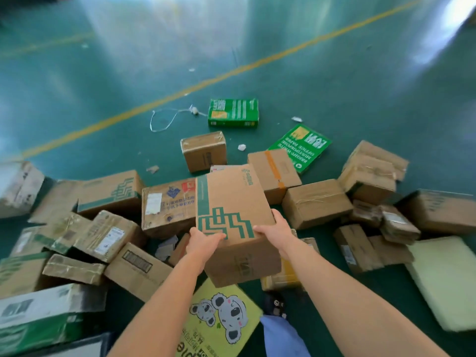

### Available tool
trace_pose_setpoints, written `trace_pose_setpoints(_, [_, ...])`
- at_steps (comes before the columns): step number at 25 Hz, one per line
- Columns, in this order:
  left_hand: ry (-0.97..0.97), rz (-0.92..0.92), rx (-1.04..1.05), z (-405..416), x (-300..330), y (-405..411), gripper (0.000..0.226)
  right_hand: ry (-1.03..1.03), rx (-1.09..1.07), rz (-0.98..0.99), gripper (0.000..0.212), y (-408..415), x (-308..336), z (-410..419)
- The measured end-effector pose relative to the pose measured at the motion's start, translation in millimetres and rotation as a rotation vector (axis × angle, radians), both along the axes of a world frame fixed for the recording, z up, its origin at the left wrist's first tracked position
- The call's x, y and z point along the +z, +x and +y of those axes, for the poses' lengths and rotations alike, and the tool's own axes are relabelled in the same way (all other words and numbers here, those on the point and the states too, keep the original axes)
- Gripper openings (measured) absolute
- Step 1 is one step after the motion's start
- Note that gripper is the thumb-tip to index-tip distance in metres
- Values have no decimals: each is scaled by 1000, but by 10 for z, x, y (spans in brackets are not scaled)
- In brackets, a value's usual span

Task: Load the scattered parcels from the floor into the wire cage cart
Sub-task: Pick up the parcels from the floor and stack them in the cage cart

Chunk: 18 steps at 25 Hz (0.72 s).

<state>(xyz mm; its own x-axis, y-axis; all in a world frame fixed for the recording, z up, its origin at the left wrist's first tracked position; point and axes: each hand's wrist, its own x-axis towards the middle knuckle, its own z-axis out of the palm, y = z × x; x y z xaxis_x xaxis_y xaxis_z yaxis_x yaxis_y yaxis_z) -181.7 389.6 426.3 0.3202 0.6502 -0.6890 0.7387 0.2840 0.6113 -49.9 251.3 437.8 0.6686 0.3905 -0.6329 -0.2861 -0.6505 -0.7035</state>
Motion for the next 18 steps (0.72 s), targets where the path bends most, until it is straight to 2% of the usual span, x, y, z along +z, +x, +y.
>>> trace_pose_setpoints(6, [-6,-126,-139,-547,855,-664,55,60,-117,-80,57,-804,956,-740])
trace_pose_setpoints(10, [3,-150,-290,-961,1157,-864,76,54,-236,-80,72,-1238,1341,-1310])
trace_pose_setpoints(14, [83,-162,-377,-1538,1458,-1026,63,83,-348,-107,68,-1666,1618,-1986])
trace_pose_setpoints(18, [142,-144,-510,-2230,1699,-1202,65,95,-466,-103,69,-2045,1632,-2763])
